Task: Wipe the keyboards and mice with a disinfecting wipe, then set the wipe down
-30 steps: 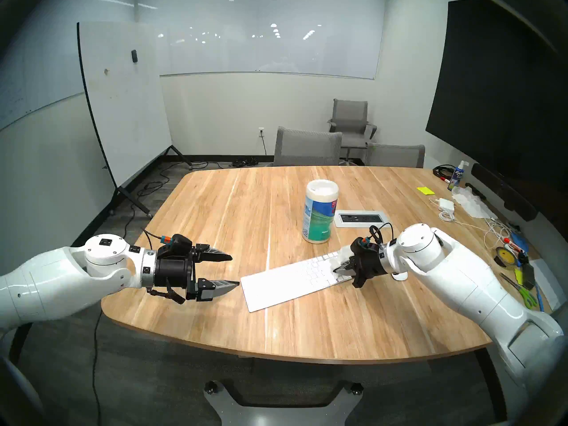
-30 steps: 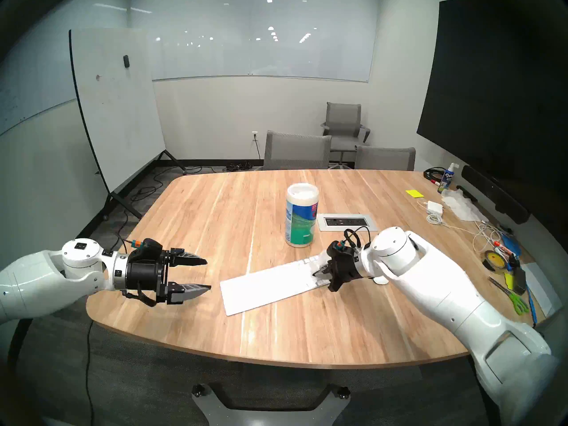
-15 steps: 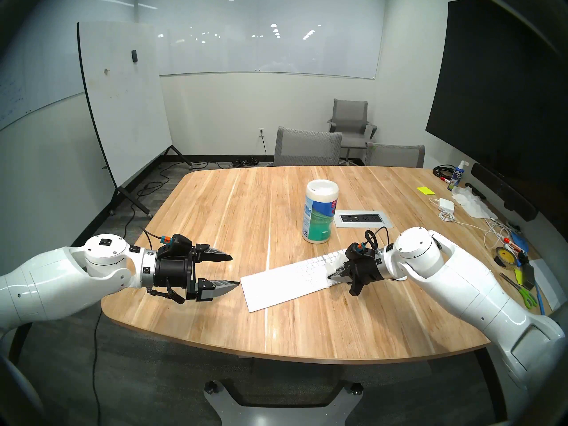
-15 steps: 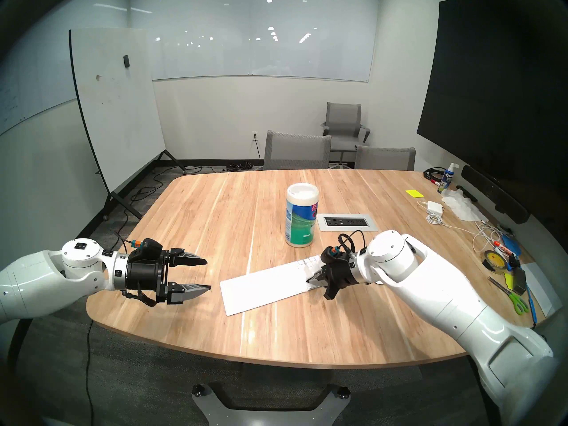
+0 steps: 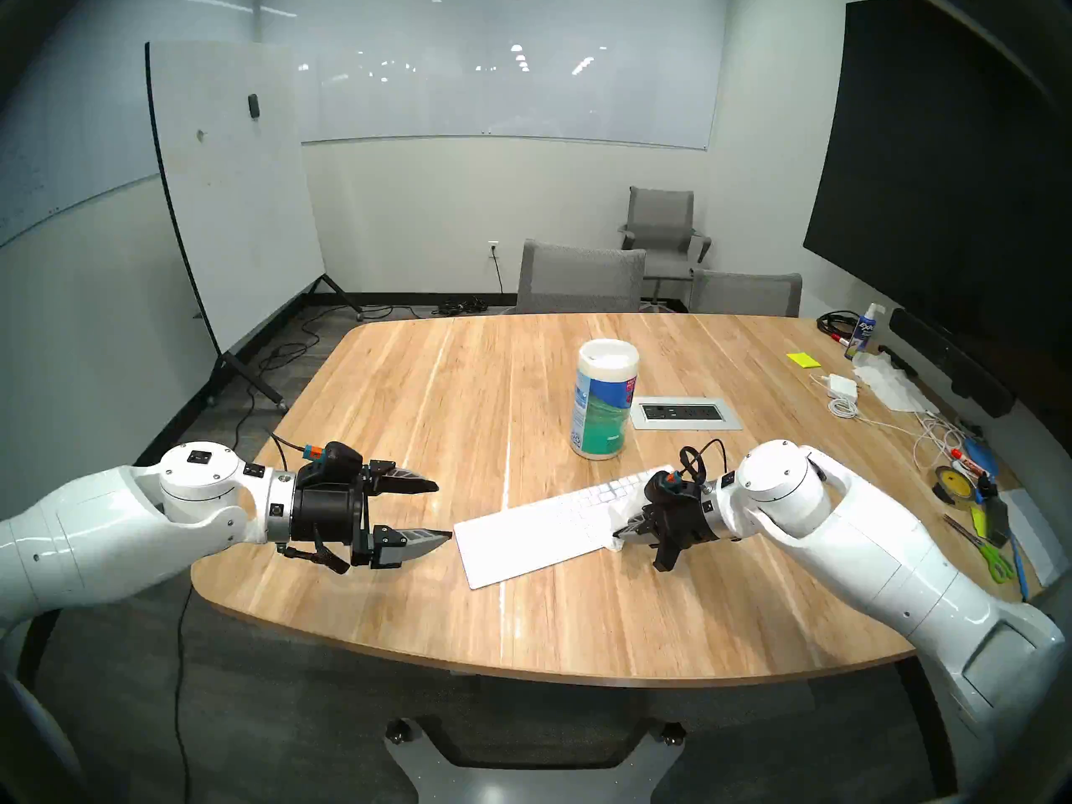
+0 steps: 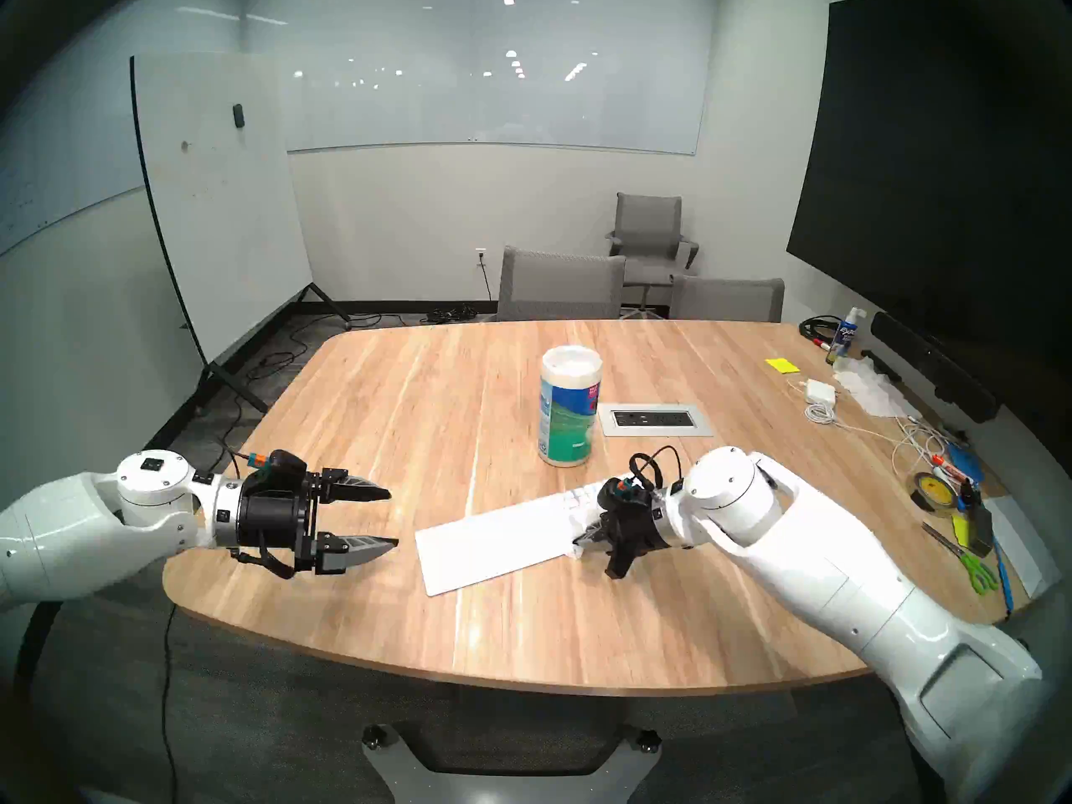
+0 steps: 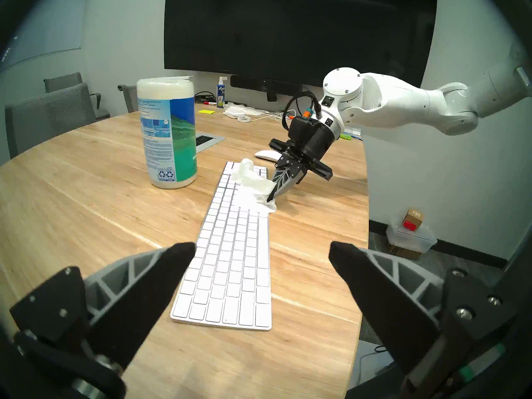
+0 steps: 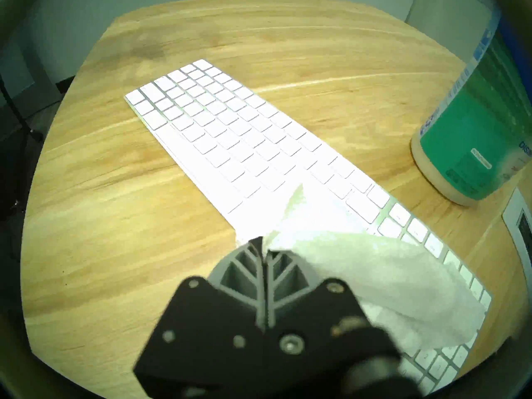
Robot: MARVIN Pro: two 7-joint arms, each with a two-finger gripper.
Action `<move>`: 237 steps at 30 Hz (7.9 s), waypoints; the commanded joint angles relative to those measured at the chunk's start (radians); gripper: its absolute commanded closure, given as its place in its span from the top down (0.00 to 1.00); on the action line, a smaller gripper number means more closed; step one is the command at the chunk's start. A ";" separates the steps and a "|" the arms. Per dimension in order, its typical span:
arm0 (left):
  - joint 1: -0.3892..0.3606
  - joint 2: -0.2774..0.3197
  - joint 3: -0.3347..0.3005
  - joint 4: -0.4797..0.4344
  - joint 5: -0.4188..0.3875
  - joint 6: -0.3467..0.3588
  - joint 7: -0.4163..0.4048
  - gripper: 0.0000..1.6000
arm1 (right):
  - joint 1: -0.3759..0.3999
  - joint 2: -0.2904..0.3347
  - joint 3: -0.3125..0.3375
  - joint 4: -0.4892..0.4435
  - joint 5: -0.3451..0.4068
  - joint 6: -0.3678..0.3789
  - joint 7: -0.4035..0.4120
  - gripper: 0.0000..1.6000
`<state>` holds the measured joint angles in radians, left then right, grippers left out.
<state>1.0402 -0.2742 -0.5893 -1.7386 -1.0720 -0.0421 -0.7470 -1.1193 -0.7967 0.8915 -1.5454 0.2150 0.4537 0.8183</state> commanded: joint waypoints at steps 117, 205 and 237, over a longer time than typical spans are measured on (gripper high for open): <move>0.022 0.126 -0.020 0.007 -0.039 -0.036 -0.059 1.00 | 0.053 -0.276 -0.182 -0.143 -0.116 0.209 -0.056 0.00; 0.054 0.165 -0.025 0.032 -0.073 -0.073 -0.041 1.00 | 0.132 -0.542 -0.153 0.215 -0.158 0.135 -0.292 0.00; 0.053 0.165 -0.024 0.032 -0.073 -0.073 -0.041 1.00 | 0.179 -0.454 -0.040 0.327 -0.130 0.090 -0.217 0.00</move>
<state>1.1032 -0.1100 -0.6035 -1.7030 -1.1403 -0.1114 -0.7869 -0.9643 -1.2699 0.8298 -1.2090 0.0775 0.5577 0.5921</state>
